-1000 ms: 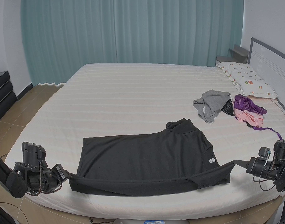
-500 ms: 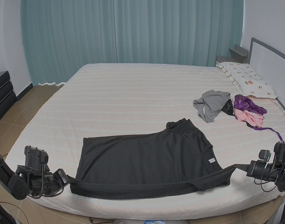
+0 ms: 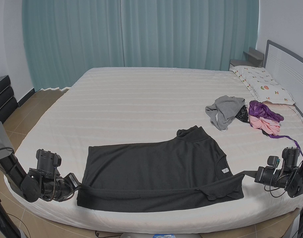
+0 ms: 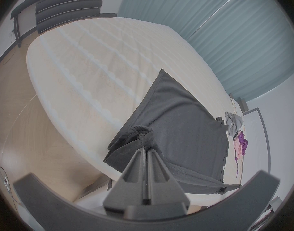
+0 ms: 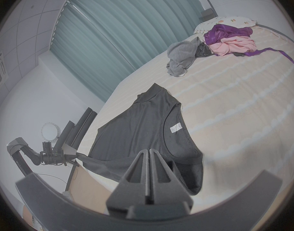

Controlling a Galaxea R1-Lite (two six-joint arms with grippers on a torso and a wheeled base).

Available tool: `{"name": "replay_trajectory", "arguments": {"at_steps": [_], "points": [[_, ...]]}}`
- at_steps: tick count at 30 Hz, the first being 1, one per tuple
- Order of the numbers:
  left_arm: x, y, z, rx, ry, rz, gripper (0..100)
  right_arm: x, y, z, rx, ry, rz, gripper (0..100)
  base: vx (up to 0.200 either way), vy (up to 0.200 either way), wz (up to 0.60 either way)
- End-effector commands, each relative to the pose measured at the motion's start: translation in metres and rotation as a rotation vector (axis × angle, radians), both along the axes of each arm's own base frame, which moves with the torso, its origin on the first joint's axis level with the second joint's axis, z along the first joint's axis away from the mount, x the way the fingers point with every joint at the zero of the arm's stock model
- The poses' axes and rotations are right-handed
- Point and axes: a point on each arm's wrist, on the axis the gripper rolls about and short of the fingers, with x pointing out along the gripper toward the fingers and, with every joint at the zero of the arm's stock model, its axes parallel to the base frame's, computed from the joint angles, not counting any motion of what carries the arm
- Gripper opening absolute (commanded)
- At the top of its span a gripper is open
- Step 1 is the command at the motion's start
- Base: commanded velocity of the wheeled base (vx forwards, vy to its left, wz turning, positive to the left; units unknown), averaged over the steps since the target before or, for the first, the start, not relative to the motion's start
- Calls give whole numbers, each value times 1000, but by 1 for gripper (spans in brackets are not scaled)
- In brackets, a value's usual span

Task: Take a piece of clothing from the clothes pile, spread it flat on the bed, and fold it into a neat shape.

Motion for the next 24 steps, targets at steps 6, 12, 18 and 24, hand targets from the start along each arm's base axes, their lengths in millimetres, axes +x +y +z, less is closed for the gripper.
{"name": "replay_trajectory", "arguments": {"at_steps": [6, 12, 18, 24], "points": [[22, -2, -16, 13, 27, 3, 0, 30, 6, -26, -8, 40, 20, 0, 0, 0, 0], [33, -3, -23, 15, 36, 7, 0, 48, 9, -39, -20, 41, 21, 0, 0, 0, 0], [40, -4, -32, 21, 54, 10, 0, 57, 12, -43, -19, 57, 33, 0, 0, 0, 0], [46, -4, -39, 23, 64, 14, 0, 67, 11, -45, -16, 85, 34, 0, 0, 0, 0]]}}
